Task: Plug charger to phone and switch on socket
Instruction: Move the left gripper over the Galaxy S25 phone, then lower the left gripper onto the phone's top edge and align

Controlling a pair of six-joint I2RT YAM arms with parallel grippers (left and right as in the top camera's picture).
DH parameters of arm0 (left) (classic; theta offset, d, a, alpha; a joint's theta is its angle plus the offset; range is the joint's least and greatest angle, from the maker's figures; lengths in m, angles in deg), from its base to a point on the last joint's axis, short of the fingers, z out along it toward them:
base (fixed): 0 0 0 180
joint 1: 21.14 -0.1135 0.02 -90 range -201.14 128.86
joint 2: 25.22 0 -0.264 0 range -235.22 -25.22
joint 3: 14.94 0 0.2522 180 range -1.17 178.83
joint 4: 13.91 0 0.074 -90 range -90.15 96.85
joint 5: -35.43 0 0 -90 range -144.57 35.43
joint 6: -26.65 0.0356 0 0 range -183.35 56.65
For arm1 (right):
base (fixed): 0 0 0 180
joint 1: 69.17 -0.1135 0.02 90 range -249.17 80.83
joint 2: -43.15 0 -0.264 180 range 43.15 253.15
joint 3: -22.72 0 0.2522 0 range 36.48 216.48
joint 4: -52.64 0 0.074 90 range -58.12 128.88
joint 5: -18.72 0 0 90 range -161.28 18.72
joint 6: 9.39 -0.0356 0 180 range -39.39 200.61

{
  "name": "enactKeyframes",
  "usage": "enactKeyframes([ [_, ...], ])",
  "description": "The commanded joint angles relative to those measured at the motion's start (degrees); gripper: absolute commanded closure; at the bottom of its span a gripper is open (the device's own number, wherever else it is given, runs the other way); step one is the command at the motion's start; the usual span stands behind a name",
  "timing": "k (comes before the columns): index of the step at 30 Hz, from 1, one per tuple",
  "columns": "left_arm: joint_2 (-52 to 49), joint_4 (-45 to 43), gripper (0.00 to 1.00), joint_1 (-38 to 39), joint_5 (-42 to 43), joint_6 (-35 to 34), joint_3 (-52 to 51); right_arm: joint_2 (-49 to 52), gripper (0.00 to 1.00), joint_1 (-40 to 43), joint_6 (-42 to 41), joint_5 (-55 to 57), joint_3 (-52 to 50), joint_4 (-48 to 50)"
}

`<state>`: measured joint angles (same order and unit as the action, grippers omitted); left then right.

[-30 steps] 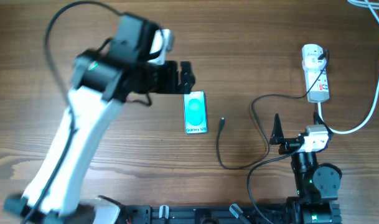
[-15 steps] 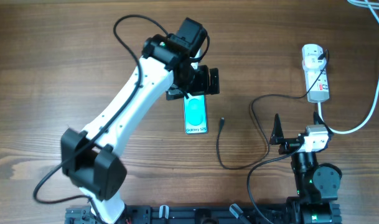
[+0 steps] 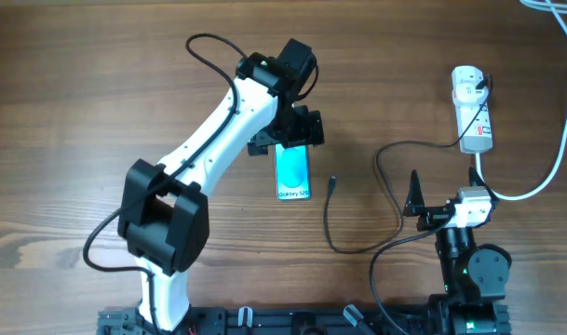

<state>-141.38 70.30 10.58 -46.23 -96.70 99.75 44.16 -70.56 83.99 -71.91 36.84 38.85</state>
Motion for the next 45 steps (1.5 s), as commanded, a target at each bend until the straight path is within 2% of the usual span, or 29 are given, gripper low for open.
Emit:
enactKeyframes([
  [1,-0.9,-0.7,0.00,0.3,-1.6,-0.6,-0.5,-0.2,0.00,0.3,1.0,-0.7,-0.1,0.2],
  [16,-1.0,-3.0,0.00,0.3,-1.6,-0.6,-3.5,-0.2,0.00,0.3,1.0,-0.7,-0.1,0.2],
  [24,-1.0,-7.3,0.00,0.3,-1.4,-3.2,-7.6,-0.2,0.00,0.3,1.0,-0.7,-0.1,0.2],
  [33,-1.0,-14.6,0.00,0.3,-1.4,-2.9,-14.0,-0.2,0.00,0.3,1.0,-0.7,-0.1,0.2],
  [45,-1.0,-20.0,0.00,2.8,-1.4,-1.2,-14.5,-0.2,0.00,0.3,1.0,-0.7,-0.1,0.2],
])
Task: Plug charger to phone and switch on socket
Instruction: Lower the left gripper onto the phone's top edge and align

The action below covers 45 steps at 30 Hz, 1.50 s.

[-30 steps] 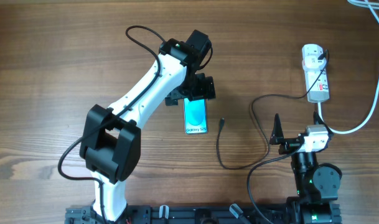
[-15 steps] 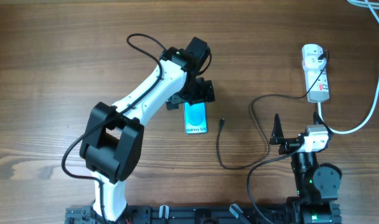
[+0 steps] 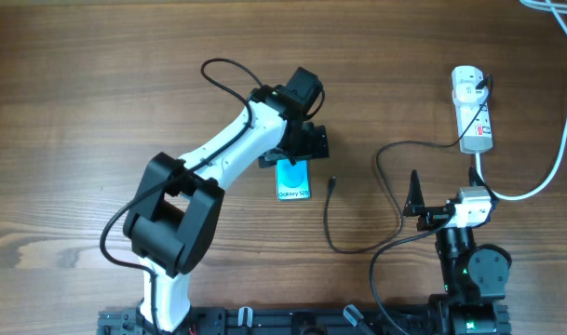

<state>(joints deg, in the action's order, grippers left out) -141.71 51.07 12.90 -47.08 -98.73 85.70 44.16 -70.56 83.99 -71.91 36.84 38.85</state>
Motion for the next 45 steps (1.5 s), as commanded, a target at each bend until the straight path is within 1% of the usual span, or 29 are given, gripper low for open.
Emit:
enactKeyframes([
  [1,-0.7,-1.1,0.00,0.5,-0.5,1.5,-0.5,-0.2,0.00,0.3,1.0,-0.7,-0.1,0.2],
  [4,-0.6,-1.6,0.00,0.5,-1.3,3.7,-0.5,-0.2,0.00,0.3,1.0,-0.7,-0.1,0.2],
  [9,-0.7,-1.8,0.00,0.5,-4.6,3.7,-0.5,-0.2,0.00,0.3,1.0,-0.7,-0.1,0.2],
  [20,-0.7,-2.9,0.00,0.5,-6.1,3.7,-0.5,-0.2,0.00,0.3,1.0,-0.7,-0.1,0.2],
  [23,-0.7,-2.8,0.00,0.6,-8.7,4.1,-0.6,-0.2,0.00,0.3,1.0,-0.7,-0.1,0.2],
  [25,-0.7,-2.8,0.00,0.6,-8.7,6.5,-0.6,-0.2,0.00,0.3,1.0,-0.7,-0.1,0.2],
  [26,-0.7,-2.8,0.00,0.6,-8.7,6.7,-0.6,-0.2,0.00,0.3,1.0,-0.7,-0.1,0.2],
  [45,-3.5,-1.9,0.00,1.5,-8.6,6.7,-0.6,-0.2,0.00,0.3,1.0,-0.7,-0.1,0.2],
])
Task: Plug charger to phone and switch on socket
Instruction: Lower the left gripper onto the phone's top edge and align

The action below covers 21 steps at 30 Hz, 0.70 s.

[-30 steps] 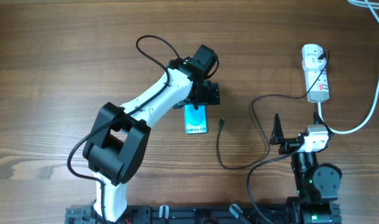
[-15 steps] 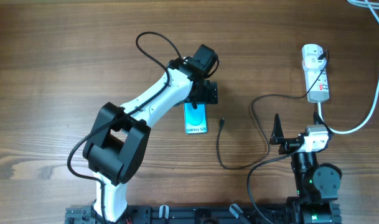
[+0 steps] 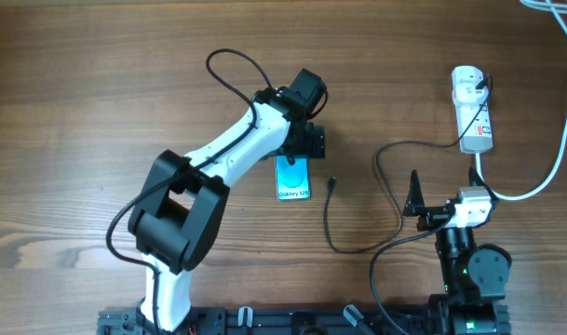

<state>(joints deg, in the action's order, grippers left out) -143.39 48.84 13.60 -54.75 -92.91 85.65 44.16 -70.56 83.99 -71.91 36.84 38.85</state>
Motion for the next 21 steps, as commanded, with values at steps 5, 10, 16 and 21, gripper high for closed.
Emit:
enactKeyframes([
  [5,-3.7,1.2,0.00,1.0,-1.0,0.7,-0.6,-0.2,0.00,0.3,1.0,-0.7,-0.1,0.2],
  [10,-4.5,1.6,0.00,1.1,-1.0,0.2,-0.6,-0.2,0.00,0.3,1.0,-0.7,-0.1,0.2],
  [16,-4.5,2.1,0.00,1.1,-0.3,-0.9,-0.6,-0.2,0.00,0.3,1.0,-0.7,-0.1,0.2],
  [21,-4.5,2.3,0.00,1.2,-0.3,-1.9,-0.6,-0.2,0.00,0.3,1.0,-0.7,-0.1,0.2],
])
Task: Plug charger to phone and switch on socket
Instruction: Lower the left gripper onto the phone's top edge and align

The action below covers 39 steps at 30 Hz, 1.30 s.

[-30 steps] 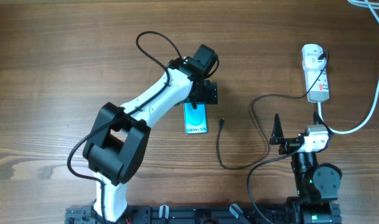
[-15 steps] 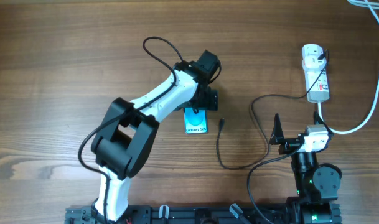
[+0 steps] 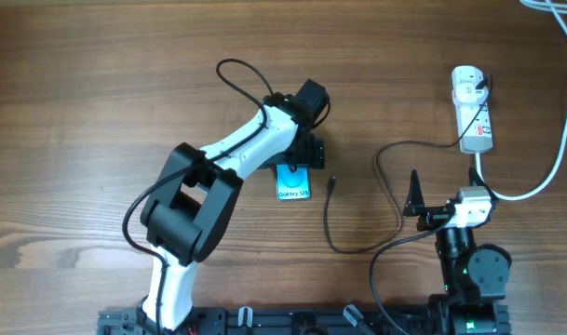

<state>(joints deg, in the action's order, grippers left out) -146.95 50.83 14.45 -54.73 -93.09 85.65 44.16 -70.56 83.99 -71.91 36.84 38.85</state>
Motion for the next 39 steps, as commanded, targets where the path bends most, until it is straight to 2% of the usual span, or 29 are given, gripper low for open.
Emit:
enactKeyframes([
  [1,-1.0,0.3,0.00,0.3,-0.3,-2.3,-0.6,-0.2,0.00,0.3,1.0,-0.7,-0.1,0.2],
  [39,-3.2,0.9,0.00,0.3,-1.9,-3.6,-0.6,-0.2,0.00,0.3,1.0,-0.7,-0.1,0.2],
])
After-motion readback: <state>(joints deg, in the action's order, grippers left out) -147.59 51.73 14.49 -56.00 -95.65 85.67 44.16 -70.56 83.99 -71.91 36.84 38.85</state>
